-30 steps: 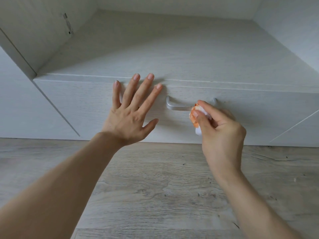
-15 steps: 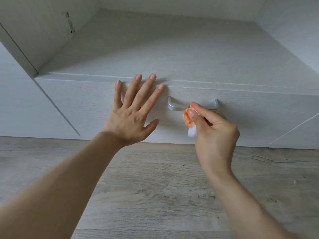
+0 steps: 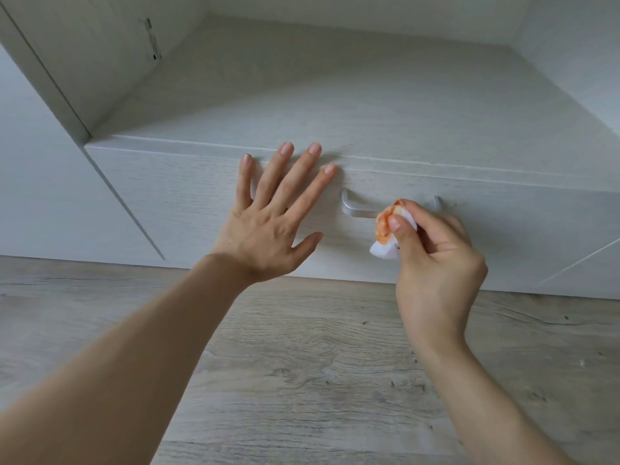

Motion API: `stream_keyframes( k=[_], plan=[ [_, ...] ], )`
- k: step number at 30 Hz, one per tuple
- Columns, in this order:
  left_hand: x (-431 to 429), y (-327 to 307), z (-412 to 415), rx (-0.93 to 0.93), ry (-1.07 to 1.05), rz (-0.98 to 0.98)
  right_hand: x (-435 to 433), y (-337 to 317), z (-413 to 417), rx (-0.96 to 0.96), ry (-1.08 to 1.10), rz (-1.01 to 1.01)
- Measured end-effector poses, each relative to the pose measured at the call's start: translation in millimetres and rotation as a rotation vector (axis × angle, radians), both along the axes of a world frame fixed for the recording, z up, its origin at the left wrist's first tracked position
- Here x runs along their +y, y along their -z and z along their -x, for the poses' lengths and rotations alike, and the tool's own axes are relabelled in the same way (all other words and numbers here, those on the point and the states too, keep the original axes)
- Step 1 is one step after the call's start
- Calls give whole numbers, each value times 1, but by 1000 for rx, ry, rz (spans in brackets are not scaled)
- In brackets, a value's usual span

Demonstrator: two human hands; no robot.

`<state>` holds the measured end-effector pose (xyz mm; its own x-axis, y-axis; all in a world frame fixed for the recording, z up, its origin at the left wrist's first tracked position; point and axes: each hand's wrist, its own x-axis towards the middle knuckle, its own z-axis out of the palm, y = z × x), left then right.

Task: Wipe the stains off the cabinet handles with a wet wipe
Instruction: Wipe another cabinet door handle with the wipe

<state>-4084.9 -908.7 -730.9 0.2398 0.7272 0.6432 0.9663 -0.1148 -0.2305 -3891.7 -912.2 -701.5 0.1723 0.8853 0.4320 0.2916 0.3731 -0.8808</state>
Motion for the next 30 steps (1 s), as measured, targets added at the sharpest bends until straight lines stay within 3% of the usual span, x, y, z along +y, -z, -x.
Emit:
stream_keyframes(
  k=[9, 20, 26, 30],
  plan=[
    [0, 0, 2, 14, 10, -13, -4, -2, 15, -103, -18, -38],
    [-2, -2, 2, -5, 24, 15, -4, 1, -12, 27, 62, -48],
    [-4, -3, 3, 2, 25, 18, -4, -1, 14, -158, -34, -81],
    [-4, -4, 3, 3, 26, 23, -6, 0, 19, -103, 3, -101]
  ],
)
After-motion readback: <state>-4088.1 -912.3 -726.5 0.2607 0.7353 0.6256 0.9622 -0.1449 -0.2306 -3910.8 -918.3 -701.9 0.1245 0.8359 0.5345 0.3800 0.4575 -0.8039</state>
